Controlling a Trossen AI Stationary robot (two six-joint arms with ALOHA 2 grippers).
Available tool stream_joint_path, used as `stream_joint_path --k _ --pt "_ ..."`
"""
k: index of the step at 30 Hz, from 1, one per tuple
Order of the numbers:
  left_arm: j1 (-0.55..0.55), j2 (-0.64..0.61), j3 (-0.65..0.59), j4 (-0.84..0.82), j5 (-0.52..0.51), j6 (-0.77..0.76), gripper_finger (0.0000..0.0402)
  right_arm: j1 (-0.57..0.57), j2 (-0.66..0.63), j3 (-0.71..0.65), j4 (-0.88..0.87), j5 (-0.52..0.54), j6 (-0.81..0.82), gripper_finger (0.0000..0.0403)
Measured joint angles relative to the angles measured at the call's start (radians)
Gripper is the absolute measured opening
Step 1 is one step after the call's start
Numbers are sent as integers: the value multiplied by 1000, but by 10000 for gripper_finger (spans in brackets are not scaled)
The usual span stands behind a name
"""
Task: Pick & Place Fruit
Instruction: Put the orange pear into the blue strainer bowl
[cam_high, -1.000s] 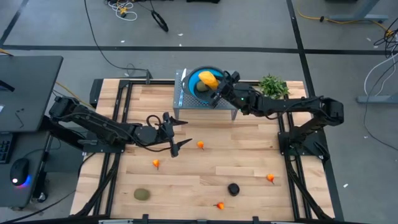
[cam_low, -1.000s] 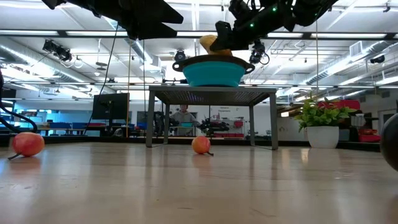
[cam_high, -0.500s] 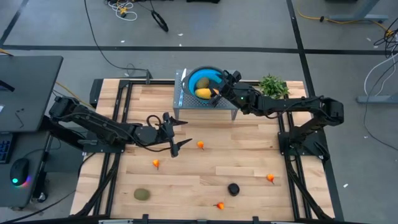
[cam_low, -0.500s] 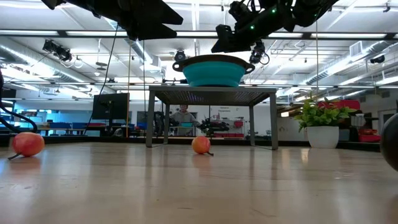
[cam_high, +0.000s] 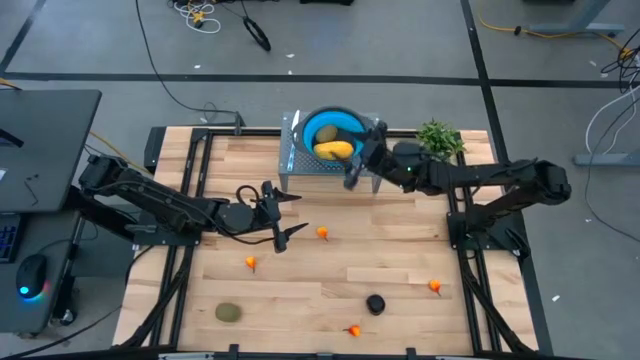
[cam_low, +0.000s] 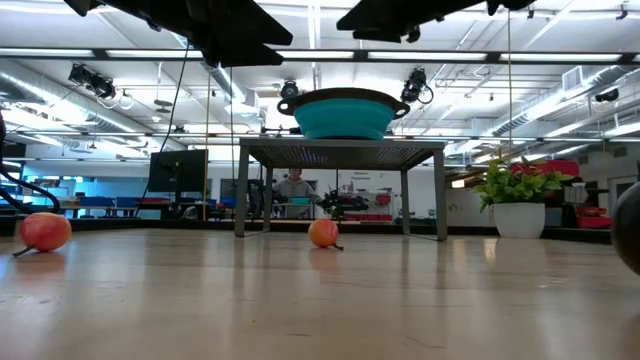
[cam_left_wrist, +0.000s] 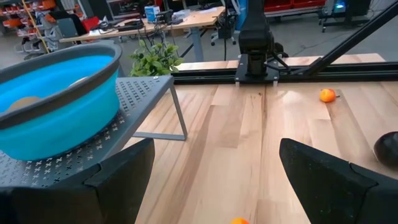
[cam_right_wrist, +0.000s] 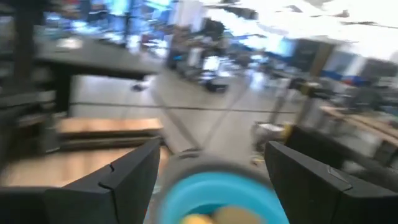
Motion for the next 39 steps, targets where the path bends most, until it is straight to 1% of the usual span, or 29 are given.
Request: stream_joint_path --k 4,7,11,15,18,31,39 --pt "0 0 0 0 0 -2 357 55 0 0 -105 -58 73 299" --pt "0 0 0 0 0 -3 357 93 0 -1 -189 -128 127 299" --pt "0 0 0 1 0 -1 357 142 0 -1 -241 -196 177 299" --pt "0 0 0 3 0 -1 357 178 26 -4 -257 -199 242 299" --pt "0 0 0 2 -18 -1 357 192 70 -10 -255 -197 254 299" --pt "0 0 0 -8 -23 -4 357 234 348 -11 -158 -196 309 299" --pt "0 0 0 -23 -23 -14 357 236 388 -11 -171 -196 351 299"
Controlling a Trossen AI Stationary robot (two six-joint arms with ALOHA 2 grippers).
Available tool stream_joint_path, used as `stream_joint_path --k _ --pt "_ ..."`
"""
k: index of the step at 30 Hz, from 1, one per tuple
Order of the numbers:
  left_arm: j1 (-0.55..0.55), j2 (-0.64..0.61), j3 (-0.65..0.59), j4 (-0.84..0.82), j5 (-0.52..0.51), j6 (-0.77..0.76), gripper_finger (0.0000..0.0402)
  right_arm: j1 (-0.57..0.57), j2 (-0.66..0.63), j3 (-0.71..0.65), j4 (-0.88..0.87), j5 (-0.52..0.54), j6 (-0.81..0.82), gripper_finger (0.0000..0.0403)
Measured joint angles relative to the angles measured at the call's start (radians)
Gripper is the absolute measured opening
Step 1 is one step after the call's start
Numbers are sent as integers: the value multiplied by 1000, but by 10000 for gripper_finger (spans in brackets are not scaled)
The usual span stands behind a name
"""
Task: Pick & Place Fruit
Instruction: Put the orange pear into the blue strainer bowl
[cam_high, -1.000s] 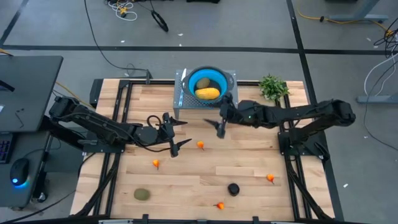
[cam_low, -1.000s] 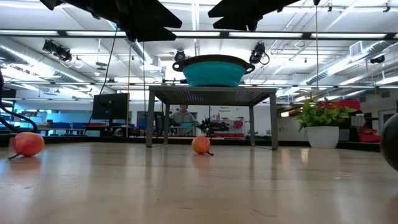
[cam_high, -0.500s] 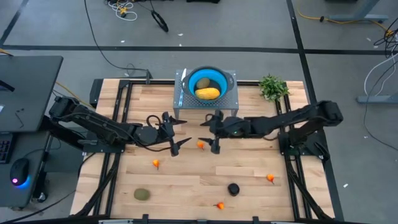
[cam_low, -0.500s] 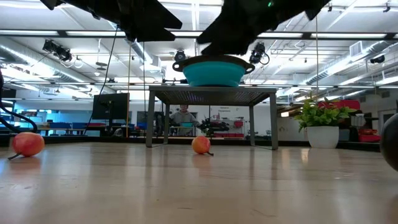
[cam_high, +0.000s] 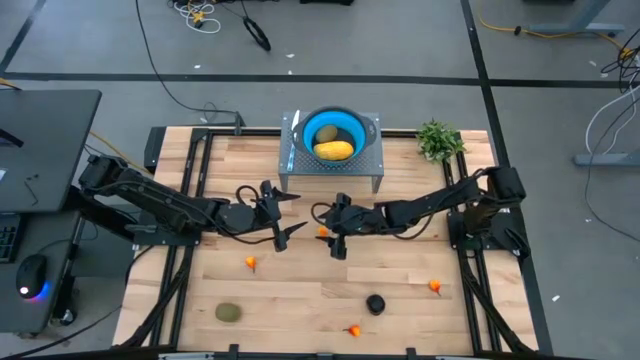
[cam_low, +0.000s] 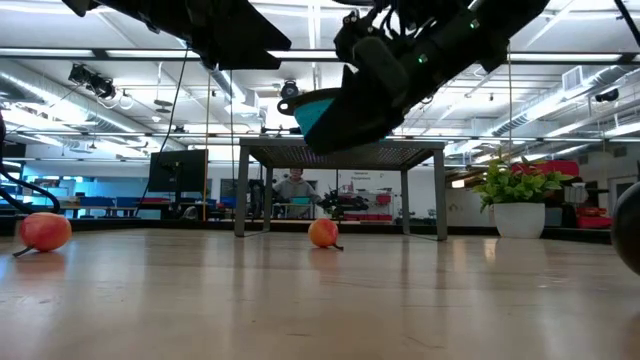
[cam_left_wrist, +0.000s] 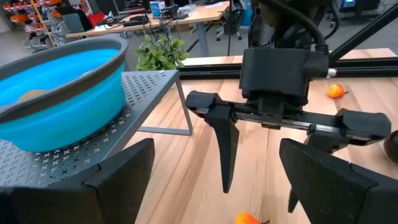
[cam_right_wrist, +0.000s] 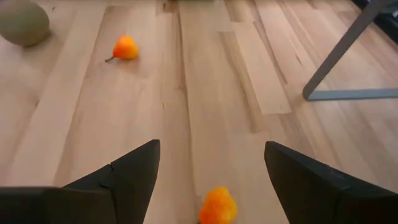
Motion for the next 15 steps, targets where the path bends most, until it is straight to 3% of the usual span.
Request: stream_joint_path --k 6,15 --pt "0 0 0 2 0 -2 357 -2 42 0 12 3 0 299" --pt "0 0 0 0 0 -9 357 -7 114 0 14 106 8 299"
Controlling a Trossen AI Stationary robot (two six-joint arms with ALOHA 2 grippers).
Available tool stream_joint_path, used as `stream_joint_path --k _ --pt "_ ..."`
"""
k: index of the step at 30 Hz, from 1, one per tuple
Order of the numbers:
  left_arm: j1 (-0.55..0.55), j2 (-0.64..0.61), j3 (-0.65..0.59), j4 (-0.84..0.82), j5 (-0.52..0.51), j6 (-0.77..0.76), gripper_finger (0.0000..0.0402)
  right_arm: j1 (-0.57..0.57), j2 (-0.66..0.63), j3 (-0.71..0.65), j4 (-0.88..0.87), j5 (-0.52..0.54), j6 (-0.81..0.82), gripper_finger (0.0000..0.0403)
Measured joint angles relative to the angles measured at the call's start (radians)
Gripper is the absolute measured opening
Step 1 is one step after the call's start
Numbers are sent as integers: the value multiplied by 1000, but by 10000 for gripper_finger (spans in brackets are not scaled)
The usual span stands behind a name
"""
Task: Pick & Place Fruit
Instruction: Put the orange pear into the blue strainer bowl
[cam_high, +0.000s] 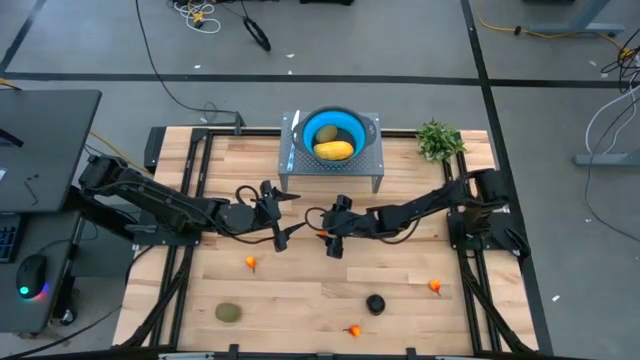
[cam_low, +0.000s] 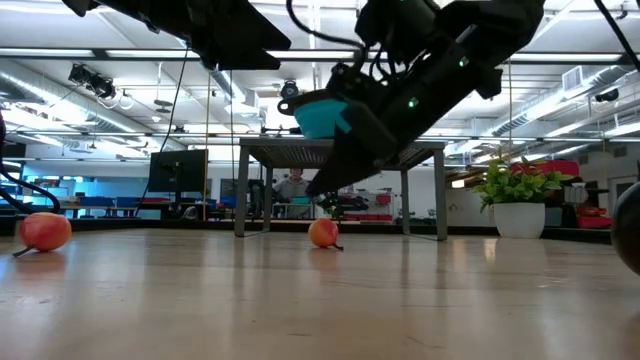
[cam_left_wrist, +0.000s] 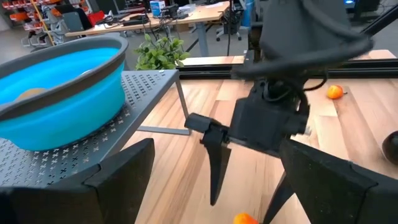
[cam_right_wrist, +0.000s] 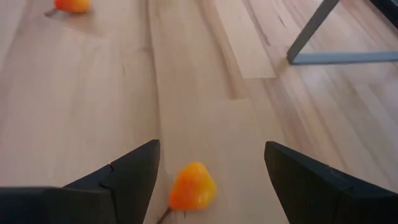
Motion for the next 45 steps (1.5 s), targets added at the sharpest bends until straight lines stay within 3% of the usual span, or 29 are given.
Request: stream_joint_path --k 19,45 --pt "0 0 0 -13 4 -9 357 -8 95 0 22 -10 84 299" --pt "0 0 0 -33 5 -3 357 -4 98 0 12 0 100 283"
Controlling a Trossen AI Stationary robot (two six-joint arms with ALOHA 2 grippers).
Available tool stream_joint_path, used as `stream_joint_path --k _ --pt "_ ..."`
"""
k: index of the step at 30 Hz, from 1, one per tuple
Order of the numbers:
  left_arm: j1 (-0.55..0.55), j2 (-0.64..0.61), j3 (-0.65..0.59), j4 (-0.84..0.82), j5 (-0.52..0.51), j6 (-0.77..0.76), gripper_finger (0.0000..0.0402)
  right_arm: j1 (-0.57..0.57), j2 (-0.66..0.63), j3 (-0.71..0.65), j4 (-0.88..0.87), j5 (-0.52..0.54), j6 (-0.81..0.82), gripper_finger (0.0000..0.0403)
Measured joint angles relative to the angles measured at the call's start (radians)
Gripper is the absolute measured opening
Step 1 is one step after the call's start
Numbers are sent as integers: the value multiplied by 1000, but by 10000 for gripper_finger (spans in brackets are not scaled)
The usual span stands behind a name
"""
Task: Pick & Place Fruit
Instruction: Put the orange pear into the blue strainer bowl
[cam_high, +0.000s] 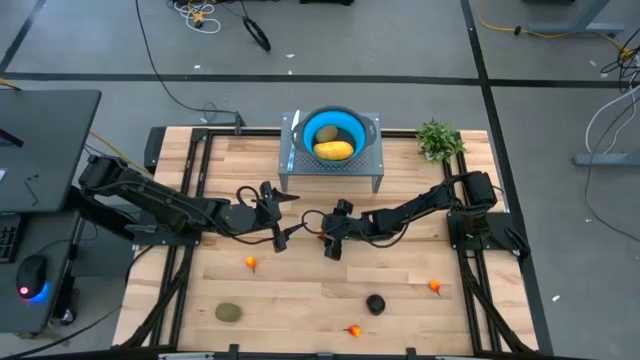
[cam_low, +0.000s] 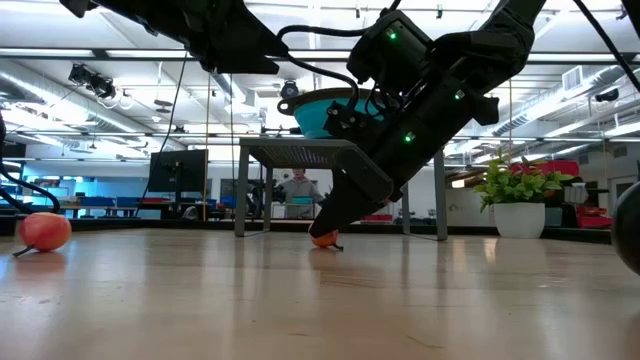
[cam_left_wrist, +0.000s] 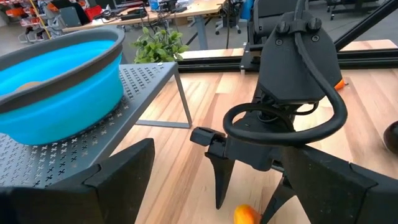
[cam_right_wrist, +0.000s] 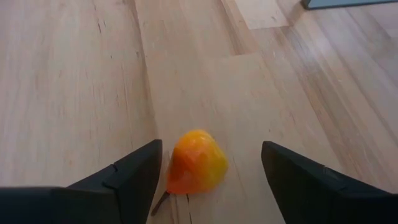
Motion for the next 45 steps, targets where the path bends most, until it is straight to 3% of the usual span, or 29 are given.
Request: stream_joint_path --k 11,30,45 --pt "0 0 0 -7 0 0 357 0 0 -76 152 5 6 283" --pt "0 0 0 -7 0 -1 357 38 0 -77 159 60 -69 274" --pt "0 0 0 -7 0 -1 357 27 16 -77 189 17 -64 240"
